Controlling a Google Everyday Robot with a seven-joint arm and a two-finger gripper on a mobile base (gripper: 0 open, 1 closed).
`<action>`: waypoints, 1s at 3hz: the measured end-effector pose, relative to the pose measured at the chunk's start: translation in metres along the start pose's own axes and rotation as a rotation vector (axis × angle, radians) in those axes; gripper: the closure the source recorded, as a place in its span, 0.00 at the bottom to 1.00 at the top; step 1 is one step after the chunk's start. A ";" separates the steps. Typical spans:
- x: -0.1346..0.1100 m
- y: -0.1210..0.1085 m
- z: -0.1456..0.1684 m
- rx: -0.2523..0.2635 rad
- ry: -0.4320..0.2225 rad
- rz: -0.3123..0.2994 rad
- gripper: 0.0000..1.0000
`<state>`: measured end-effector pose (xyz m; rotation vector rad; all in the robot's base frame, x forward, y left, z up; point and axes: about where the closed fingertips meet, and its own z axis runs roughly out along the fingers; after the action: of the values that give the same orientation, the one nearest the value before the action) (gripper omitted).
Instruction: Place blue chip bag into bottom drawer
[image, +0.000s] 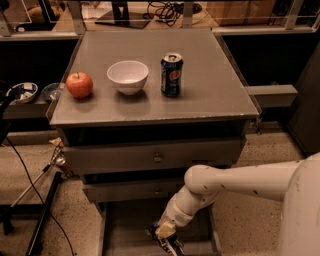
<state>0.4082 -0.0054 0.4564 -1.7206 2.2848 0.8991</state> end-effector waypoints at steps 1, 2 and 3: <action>0.004 -0.003 0.007 0.008 -0.014 0.023 1.00; 0.011 -0.023 0.032 0.012 -0.021 0.049 1.00; 0.028 -0.056 0.080 -0.049 -0.037 0.105 1.00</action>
Offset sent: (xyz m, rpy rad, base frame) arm 0.0202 0.0105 -0.0897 0.0078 0.0438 -0.0921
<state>0.4310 0.0051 0.3584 -1.6015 2.3665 1.0067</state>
